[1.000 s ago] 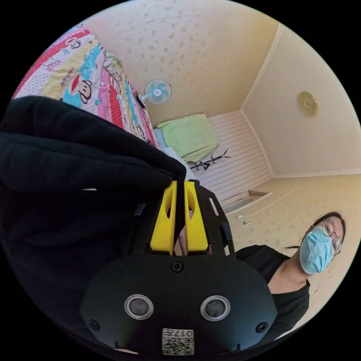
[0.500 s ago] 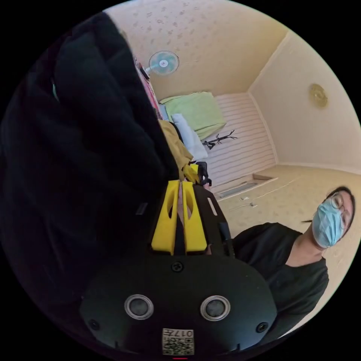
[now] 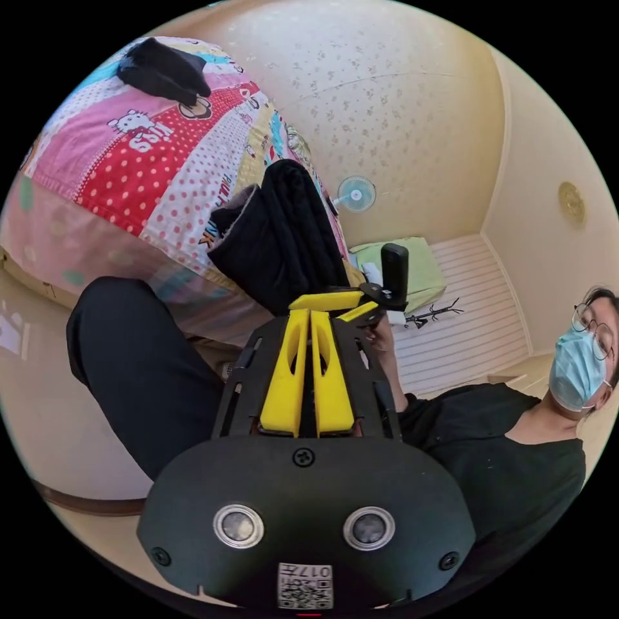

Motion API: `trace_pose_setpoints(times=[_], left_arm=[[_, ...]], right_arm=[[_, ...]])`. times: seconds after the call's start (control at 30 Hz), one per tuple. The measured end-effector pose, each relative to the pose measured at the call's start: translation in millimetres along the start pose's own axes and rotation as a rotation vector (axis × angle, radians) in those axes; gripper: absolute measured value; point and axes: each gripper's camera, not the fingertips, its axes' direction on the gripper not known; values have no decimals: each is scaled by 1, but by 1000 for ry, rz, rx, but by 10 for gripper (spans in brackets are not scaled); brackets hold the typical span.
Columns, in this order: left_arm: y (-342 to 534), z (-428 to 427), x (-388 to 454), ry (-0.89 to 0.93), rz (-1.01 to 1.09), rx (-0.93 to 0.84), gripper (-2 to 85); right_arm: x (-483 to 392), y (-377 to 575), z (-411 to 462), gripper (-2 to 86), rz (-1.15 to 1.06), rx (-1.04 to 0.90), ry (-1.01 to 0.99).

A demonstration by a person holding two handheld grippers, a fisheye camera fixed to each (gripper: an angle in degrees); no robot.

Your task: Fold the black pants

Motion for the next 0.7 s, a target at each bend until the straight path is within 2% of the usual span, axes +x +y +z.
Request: trace_pose_setpoints(times=[0.1,0.23,0.3,0.37,0.5,0.57,0.7], left_arm=[[4,-6,-8,41,-2,-21,-10],[5,-9,-18,-2,-1,-41,-10],[4,-4,-24,26,-7,-59,-10],[1,6,-32,72,-13,-88,-10],[-3,15,-36,128,-15,-99,-10],[-2,12,-37,148,-14,-84,-10],[2,-2,-45,125,-24,-72,-10]], right_arm=[[-32,-5,19,194,24,80,146],[-64,-4,35,198,76,121,371],[-69,-9,62,175,134,21,586],[-75,-12,89,115,72,-45,734],[-101,-7,125,101,-22,-87,916],[-105,-3,128,99,-31,-88,934],[-99,5,111,80,-54,-86,828]])
